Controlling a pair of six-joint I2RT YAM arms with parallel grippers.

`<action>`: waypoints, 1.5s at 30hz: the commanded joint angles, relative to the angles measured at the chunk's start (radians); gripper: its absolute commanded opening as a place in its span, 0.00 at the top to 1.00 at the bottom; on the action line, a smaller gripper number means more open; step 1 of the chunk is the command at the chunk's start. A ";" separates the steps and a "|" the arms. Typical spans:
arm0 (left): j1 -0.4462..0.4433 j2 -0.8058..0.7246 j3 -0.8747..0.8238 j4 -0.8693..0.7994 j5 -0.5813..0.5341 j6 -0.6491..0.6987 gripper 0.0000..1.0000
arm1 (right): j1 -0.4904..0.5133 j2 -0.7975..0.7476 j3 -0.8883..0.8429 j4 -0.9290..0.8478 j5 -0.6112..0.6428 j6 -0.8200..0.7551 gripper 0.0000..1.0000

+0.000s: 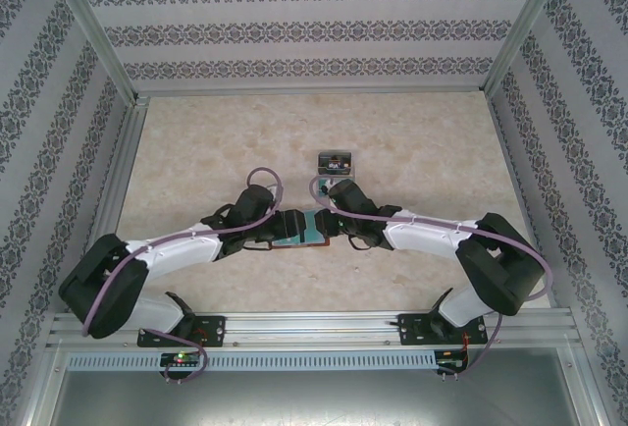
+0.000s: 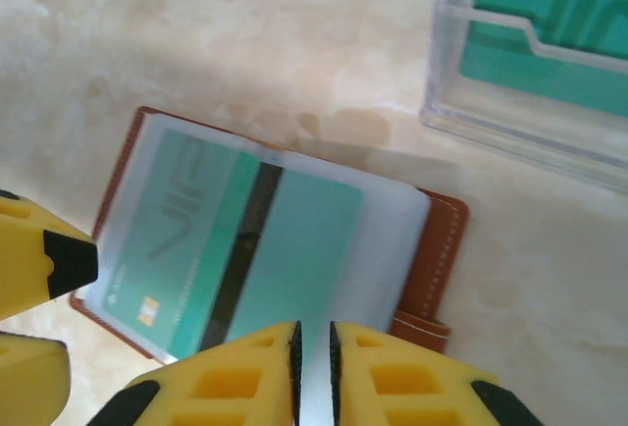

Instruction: Take the credit cards out of the card holder

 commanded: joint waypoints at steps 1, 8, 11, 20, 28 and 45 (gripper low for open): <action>0.037 -0.043 -0.013 -0.064 -0.019 0.029 0.45 | 0.013 0.007 0.043 -0.007 -0.066 0.028 0.76; 0.091 -0.026 -0.055 -0.047 0.013 0.052 0.78 | 0.015 0.114 0.096 0.044 -0.181 0.125 0.68; 0.109 -0.002 -0.062 -0.030 0.025 0.060 0.79 | 0.018 0.152 0.121 0.033 -0.187 0.151 0.68; 0.123 0.094 -0.078 0.031 0.049 0.063 0.79 | 0.018 0.226 0.149 0.029 -0.211 0.203 0.68; 0.123 0.139 -0.104 0.069 0.055 0.052 0.80 | 0.018 0.254 0.163 0.010 -0.217 0.215 0.69; 0.124 0.135 -0.124 0.095 0.080 0.033 0.80 | 0.015 0.289 0.150 0.057 -0.259 0.263 0.81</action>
